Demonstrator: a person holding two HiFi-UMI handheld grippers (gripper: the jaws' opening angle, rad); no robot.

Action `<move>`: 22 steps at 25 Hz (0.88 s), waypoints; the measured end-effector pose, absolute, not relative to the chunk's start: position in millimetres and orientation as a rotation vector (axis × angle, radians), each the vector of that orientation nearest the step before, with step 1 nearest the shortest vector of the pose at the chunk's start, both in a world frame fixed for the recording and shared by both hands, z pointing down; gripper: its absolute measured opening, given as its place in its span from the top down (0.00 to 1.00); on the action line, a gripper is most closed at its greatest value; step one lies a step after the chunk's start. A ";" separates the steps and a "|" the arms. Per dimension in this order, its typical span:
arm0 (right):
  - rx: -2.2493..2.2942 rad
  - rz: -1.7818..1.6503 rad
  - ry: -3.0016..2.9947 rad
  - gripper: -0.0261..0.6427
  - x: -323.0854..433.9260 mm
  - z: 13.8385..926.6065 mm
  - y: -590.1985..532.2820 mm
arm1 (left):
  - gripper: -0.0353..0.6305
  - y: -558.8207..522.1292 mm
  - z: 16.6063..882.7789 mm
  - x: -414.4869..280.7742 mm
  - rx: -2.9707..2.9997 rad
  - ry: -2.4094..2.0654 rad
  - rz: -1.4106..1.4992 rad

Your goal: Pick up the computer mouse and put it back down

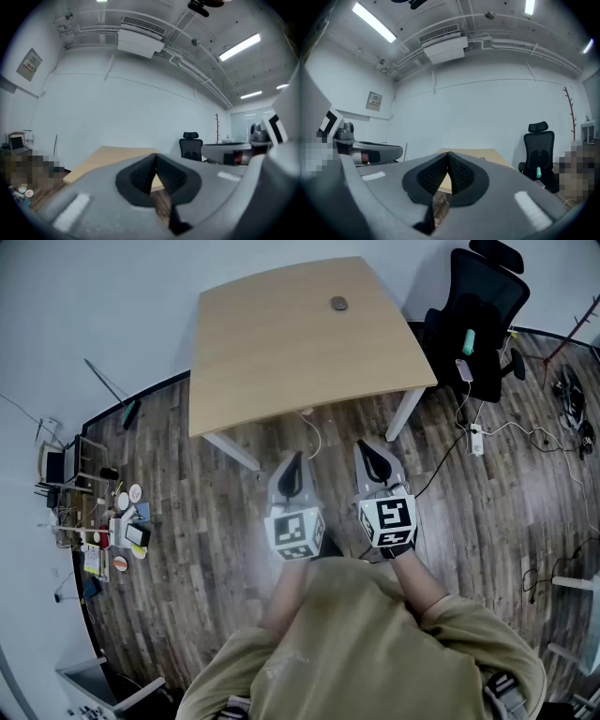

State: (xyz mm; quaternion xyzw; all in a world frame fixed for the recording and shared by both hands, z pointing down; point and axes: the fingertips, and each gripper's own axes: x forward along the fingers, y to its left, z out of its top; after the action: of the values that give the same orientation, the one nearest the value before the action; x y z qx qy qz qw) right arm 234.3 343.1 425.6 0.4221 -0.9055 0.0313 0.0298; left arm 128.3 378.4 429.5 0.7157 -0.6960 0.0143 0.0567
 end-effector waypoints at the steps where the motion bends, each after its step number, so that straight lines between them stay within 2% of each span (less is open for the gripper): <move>1: 1.299 0.094 -2.793 0.95 225.9 425.9 334.8 | 0.94 370.1 429.7 119.1 2.166 -2.113 0.039; 19: 1.363 0.122 -2.777 0.95 79.0 418.0 188.2 | 0.94 218.5 429.1 -29.5 2.224 -2.005 0.040; 22: 1.338 0.133 -2.748 0.95 72.1 430.0 172.8 | 0.94 203.4 438.0 -35.1 2.209 -1.981 0.034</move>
State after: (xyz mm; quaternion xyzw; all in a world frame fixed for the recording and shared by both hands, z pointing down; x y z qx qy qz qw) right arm 72.1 172.8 430.0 0.4369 -0.8975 0.0436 0.0414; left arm -35.1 203.4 438.0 0.7417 -0.6650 0.0113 0.0868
